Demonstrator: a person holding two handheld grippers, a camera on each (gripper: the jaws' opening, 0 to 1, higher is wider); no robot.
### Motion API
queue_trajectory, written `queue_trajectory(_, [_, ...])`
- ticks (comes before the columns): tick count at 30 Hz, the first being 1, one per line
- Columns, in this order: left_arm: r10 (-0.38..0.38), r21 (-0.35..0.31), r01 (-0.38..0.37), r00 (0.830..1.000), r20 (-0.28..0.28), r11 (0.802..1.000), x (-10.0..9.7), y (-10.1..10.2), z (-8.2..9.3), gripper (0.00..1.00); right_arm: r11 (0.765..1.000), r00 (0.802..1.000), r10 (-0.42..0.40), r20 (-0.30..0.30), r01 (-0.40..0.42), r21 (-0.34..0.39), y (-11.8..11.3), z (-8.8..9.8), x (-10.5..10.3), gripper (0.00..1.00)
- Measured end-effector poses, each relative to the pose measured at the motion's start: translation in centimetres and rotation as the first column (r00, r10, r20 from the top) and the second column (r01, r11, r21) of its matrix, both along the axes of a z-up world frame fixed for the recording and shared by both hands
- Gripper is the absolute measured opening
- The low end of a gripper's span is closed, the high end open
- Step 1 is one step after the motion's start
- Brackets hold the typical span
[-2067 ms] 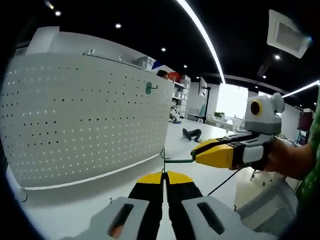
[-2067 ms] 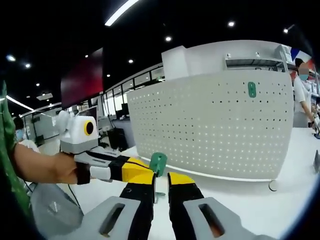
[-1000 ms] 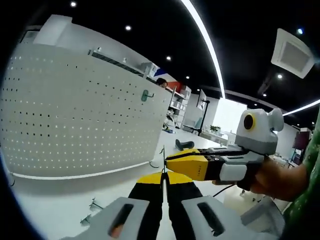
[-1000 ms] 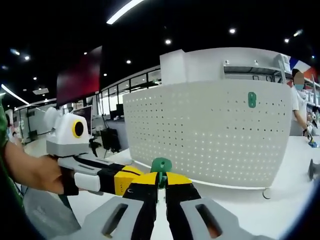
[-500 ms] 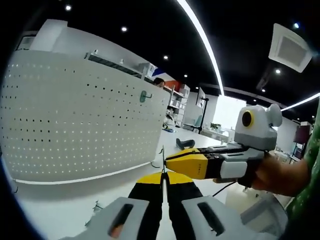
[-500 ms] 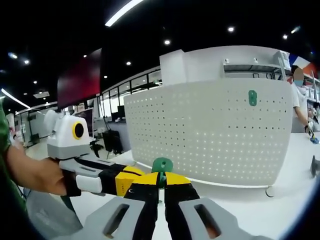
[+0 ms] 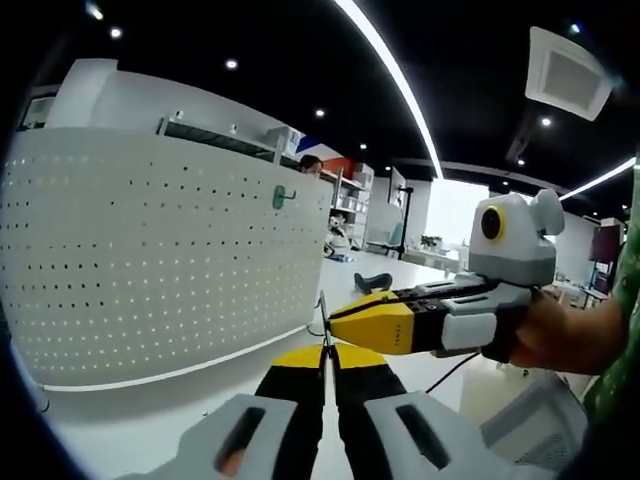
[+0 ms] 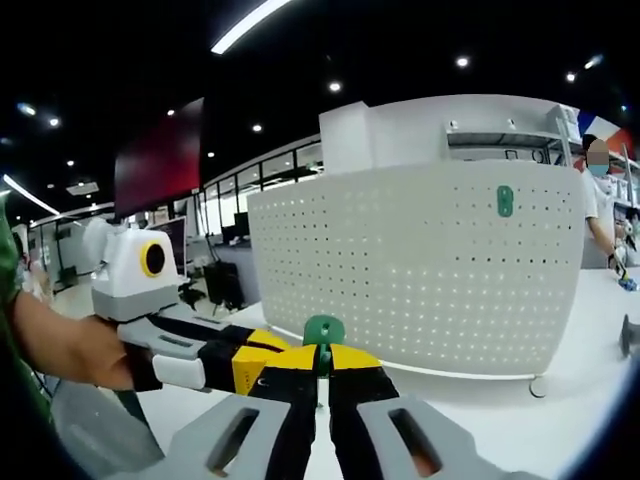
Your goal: Insert the hook assembly into the mounting plate slot until the hook locks in place.
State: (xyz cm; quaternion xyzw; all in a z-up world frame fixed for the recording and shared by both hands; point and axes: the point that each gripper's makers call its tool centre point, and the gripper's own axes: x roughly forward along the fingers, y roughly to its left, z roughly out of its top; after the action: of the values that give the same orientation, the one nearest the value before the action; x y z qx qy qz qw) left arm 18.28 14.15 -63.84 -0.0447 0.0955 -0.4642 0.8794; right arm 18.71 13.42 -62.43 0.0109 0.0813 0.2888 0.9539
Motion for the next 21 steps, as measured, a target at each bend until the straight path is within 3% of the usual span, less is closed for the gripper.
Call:
queue_trajectory(9, [-0.004, 0.007, 0.004, 1.000, 0.000, 1.000, -0.06, 0.11, -0.04, 0.15, 1.000, 1.000, -0.003, 0.001, 0.003, -0.003, -0.09, 0.00, -0.03, 0.01])
queue_trajectory(21, [-0.001, -0.002, 0.001, 1.000, -0.008, 1.000, -0.20, 0.40, 0.15, 0.39, 1.000, 1.000, -0.024, 0.010, 0.024, -0.001, -0.91, 0.47, 0.12, 0.01])
